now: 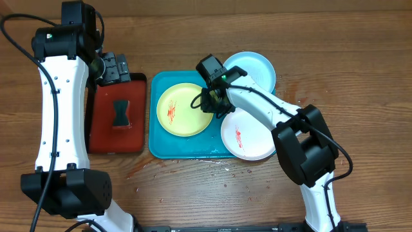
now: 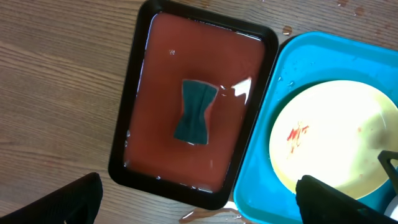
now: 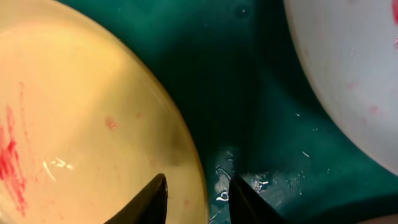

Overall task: Clean dirty plates on tray and stack at the side
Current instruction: 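Lower the left gripper into the black tray and grasp the sponge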

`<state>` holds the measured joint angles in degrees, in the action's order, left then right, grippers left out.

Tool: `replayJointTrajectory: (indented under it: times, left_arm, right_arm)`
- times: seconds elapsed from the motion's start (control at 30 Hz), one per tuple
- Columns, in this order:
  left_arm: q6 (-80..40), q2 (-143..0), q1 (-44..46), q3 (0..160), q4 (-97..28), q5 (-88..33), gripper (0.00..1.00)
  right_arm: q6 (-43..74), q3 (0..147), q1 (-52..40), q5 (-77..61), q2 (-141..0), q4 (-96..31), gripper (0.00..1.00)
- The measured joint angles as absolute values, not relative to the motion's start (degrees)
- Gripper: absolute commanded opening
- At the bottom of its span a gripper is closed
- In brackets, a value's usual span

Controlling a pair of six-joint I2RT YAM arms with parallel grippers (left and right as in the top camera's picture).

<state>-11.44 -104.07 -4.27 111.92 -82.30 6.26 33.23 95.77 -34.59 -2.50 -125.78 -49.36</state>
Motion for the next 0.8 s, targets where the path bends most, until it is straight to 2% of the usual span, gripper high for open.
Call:
replayJointTrajectory:
  times: [0.33,0.6,0.8]
  left_arm:
    - [-11.44,-104.07,-4.27,111.92,-82.43,6.24,0.89]
    - [-10.57,-104.07,-4.27,110.54,-83.70,6.13,0.84]
    - [-7.27,-104.09,-4.27,101.32,-76.49,5.52,0.80]
  right_arm:
    - [34.48,92.86,-34.59,-1.89,-125.75,-44.64,0.09]
    - [35.64,92.38,-34.59,-2.76,-125.51,-43.27,0.08]
    - [35.79,92.23,-34.59,-2.85,-125.51,-43.07,0.08]
